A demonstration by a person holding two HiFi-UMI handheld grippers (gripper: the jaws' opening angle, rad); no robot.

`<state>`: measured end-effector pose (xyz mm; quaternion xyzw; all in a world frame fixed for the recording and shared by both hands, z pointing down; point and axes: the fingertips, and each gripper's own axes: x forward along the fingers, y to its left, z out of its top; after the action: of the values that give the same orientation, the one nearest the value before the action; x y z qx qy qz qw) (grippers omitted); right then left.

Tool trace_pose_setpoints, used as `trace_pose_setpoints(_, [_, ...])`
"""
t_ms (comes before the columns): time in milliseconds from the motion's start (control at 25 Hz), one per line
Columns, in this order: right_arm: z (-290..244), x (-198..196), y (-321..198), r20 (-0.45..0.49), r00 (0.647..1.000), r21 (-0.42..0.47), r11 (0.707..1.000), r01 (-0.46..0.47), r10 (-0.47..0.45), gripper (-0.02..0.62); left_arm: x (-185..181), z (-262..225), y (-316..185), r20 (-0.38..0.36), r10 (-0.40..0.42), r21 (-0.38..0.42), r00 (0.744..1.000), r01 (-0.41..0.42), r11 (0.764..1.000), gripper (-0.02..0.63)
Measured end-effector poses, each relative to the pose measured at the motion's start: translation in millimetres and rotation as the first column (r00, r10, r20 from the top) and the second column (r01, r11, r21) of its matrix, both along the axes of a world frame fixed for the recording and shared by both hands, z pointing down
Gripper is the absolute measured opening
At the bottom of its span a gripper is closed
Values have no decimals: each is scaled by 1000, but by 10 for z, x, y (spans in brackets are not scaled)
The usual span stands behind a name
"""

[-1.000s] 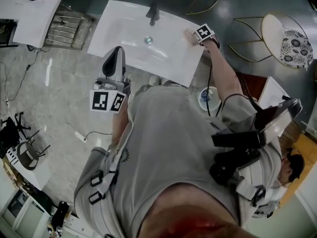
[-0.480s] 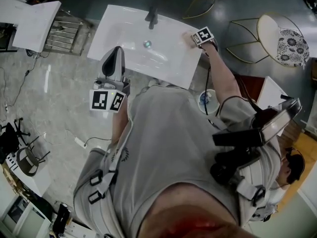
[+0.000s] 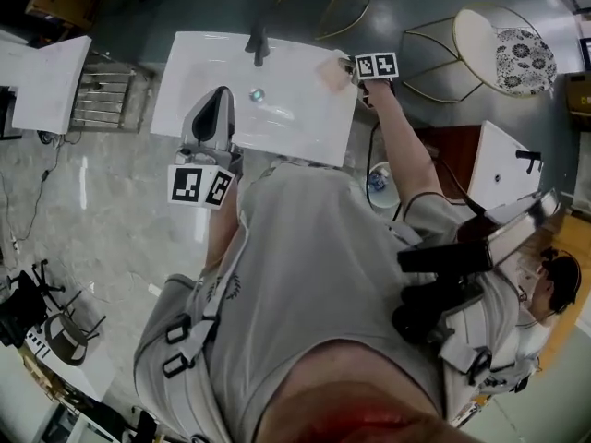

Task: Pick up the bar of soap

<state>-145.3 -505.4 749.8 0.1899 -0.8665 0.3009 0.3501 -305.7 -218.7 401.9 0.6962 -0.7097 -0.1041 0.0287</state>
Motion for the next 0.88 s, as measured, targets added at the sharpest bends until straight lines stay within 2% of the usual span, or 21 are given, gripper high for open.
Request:
trace_pose_setpoints(120, [-545, -49, 37, 171, 983, 16, 997, -74, 70, 114, 40, -8, -117, 0, 39, 5, 999, -39, 999, -2])
trace_pose_setpoints(240, [-1189, -48, 92, 317, 943, 52, 990, -130, 107, 113, 97, -73, -275, 9, 82, 17, 997, -82, 996, -2])
trace_pose_setpoints(400, [-2184, 51, 232, 491, 867, 144, 974, -176, 84, 112, 198, -194, -549, 35, 135, 38, 990, -137, 990, -2])
trace_pose_setpoints(520, [-2954, 198, 399, 601, 797, 215, 948, -233, 59, 112, 314, -338, -757, 57, 191, 68, 980, -195, 978, -2])
trace_pose_setpoints(640, [-3681, 405, 621, 708, 705, 271, 911, -312, 31, 112, 491, -537, -932, 88, 257, 110, 963, -265, 958, -2])
trace_pose_setpoints(720, [-4087, 565, 845, 751, 660, 324, 876, -358, -8, 112, 641, -679, -966, 112, 291, 135, 950, -304, 943, -2])
trace_pose_setpoints(800, [-4433, 721, 1080, 764, 644, 392, 822, -413, -40, 114, 789, -831, -963, 143, 321, 156, 936, -342, 927, -2])
trace_pose_setpoints(880, [-4685, 882, 1282, 764, 643, 458, 750, -477, -58, 114, 927, -974, -957, 167, 357, 175, 919, -384, 907, -2])
